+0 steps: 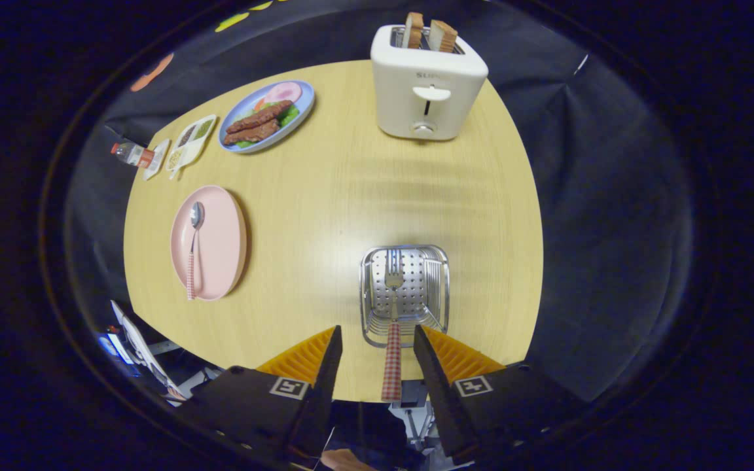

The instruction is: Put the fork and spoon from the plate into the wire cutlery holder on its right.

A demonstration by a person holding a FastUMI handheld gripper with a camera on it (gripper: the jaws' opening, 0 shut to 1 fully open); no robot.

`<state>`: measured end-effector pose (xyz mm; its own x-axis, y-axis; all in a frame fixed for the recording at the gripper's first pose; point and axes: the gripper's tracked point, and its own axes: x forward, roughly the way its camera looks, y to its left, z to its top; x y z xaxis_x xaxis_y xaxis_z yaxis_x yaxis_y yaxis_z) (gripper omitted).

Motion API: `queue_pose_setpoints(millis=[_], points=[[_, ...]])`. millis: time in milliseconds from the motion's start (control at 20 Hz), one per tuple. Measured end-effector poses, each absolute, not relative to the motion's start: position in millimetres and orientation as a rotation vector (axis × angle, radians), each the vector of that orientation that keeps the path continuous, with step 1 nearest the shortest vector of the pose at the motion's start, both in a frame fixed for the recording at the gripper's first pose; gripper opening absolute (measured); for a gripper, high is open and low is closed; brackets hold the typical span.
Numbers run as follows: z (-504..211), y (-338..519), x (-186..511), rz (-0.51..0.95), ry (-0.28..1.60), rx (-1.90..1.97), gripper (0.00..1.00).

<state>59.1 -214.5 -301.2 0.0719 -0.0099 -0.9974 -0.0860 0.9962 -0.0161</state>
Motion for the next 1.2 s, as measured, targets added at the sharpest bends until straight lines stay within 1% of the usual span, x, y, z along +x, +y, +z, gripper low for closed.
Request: queue_pose_setpoints(millis=[50, 150, 250, 400, 750, 900, 1000, 1200], points=[[-299, -207, 57, 0.062, 1.477, -0.080, 0.76], [-298, -190, 51, 0.072, 1.433, -0.086, 0.89], [-298, -170, 51, 0.078, 1.369, -0.104, 0.95], [-298, -133, 49, 0.080, 1.271, -0.104, 0.96], [-325, -19, 35, 0.148, 1.155, -0.074, 0.97], [-345, 23, 31, 0.172, 1.158, -0.059, 0.97], [-354, 49, 37, 0.201, 1.125, -0.057, 0.97], [-378, 77, 59, 0.202, 1.036, -0.102, 0.97]])
